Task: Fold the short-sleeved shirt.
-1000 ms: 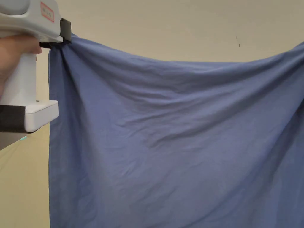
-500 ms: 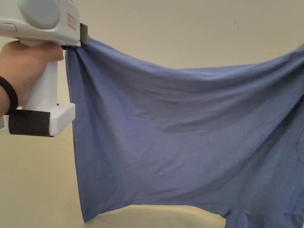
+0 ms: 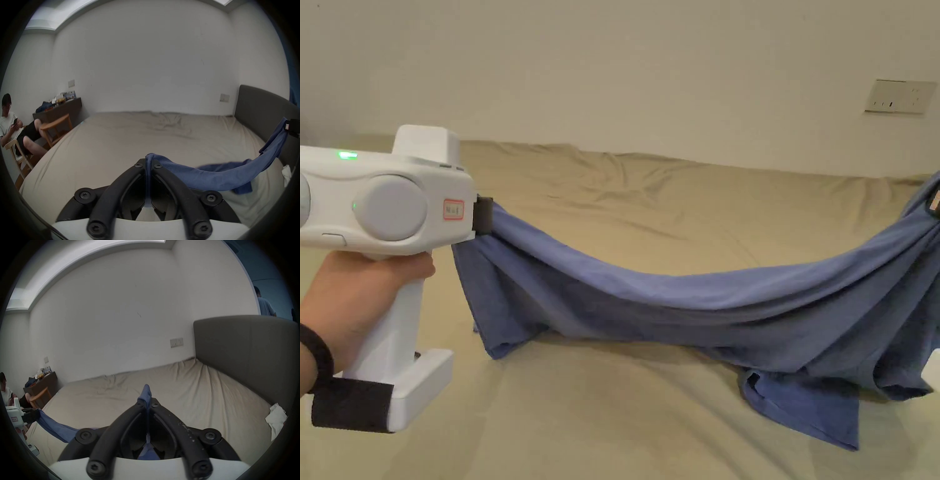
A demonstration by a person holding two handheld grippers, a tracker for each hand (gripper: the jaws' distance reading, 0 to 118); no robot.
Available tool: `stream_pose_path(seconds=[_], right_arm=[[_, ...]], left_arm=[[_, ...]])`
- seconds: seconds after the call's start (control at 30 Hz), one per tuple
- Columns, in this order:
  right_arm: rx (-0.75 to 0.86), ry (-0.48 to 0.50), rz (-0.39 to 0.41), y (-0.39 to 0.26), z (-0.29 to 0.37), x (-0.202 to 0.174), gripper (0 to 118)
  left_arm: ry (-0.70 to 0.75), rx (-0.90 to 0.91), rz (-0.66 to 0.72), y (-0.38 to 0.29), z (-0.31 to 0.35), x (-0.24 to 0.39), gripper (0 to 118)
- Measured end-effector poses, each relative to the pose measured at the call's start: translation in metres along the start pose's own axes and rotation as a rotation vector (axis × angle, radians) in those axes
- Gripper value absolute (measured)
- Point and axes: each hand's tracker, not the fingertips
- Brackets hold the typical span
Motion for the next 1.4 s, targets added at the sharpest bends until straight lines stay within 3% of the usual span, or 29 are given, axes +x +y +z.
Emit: stream_pose_path(seconds=[0.43, 0.63, 0.93, 1.17, 1.4], right_arm=[[-0.145, 0.065, -0.039, -0.099, 0.097, 0.029, 4], [-0.209, 0.051, -0.068, -0.143, 0.144, 0.044, 4], [-0.306, 0.044, 0.027, -0.199, 0.213, 0.055, 4], [-0.287, 0.055, 0.035, -0.240, 0.274, 0.058, 4], [-0.284, 0.037, 0.027, -0.278, 0.321, 0.058, 4]], left_arm=[[-0.007, -0.137, 0.017, -0.100, 0.074, -0.026, 4], [-0.027, -0.169, 0.045, -0.140, 0.117, -0.035, 4], [-0.019, -0.193, 0.086, -0.191, 0.182, -0.061, 4], [0.013, -0.193, -0.008, -0.241, 0.236, -0.074, 4], [0.001, -0.183, 0.026, -0.281, 0.285, -0.079, 4]])
